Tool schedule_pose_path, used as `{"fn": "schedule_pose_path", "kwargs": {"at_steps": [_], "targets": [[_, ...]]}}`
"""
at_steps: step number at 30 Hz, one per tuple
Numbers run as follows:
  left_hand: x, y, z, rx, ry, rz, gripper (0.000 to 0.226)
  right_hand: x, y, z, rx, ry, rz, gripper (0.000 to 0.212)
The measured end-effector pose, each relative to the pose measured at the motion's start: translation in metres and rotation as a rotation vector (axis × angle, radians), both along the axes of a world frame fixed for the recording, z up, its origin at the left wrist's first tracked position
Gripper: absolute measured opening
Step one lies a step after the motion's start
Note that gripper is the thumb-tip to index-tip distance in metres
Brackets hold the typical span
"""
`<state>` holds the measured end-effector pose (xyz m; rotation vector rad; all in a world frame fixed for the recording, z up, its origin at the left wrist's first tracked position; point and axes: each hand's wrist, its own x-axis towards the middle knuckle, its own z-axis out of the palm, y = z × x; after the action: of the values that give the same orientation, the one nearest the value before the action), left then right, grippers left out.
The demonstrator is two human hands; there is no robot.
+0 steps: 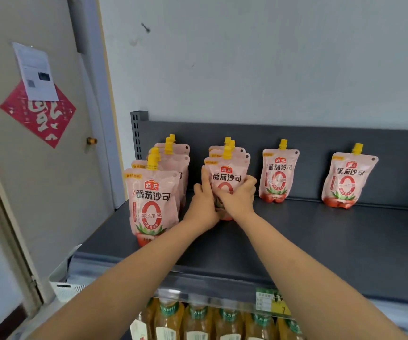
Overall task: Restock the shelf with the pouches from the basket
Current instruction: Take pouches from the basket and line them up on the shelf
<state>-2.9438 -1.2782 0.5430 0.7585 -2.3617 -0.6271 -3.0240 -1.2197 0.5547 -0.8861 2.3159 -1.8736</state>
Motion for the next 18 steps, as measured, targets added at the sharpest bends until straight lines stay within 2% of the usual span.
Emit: {"fn": "schedule_pose_path", "kwargs": {"at_steps": [3, 5, 9, 13, 18], "targets": [[0.006, 0.004, 0.004, 0.002, -0.016, 0.018, 0.134, -0.005, 0.015, -0.004, 0.088, 0.057, -0.001, 0.076], [0.013, 0.009, 0.009, -0.036, -0.091, 0.068, 0.136, -0.006, 0.029, -0.002, 0.135, 0.113, 0.001, 0.079], [0.031, 0.032, 0.021, -0.251, -0.101, 0.087, 0.119, -0.007, 0.074, 0.010, 0.313, 0.270, -0.068, 0.078], [0.038, 0.069, 0.034, -0.456, -0.051, -0.005, 0.109, -0.001, 0.137, 0.023, 0.391, 0.436, -0.274, 0.069], [0.024, 0.137, 0.037, -0.467, 0.075, -0.302, 0.101, 0.014, 0.237, 0.018, 0.456, 0.528, -0.618, 0.066]]}}
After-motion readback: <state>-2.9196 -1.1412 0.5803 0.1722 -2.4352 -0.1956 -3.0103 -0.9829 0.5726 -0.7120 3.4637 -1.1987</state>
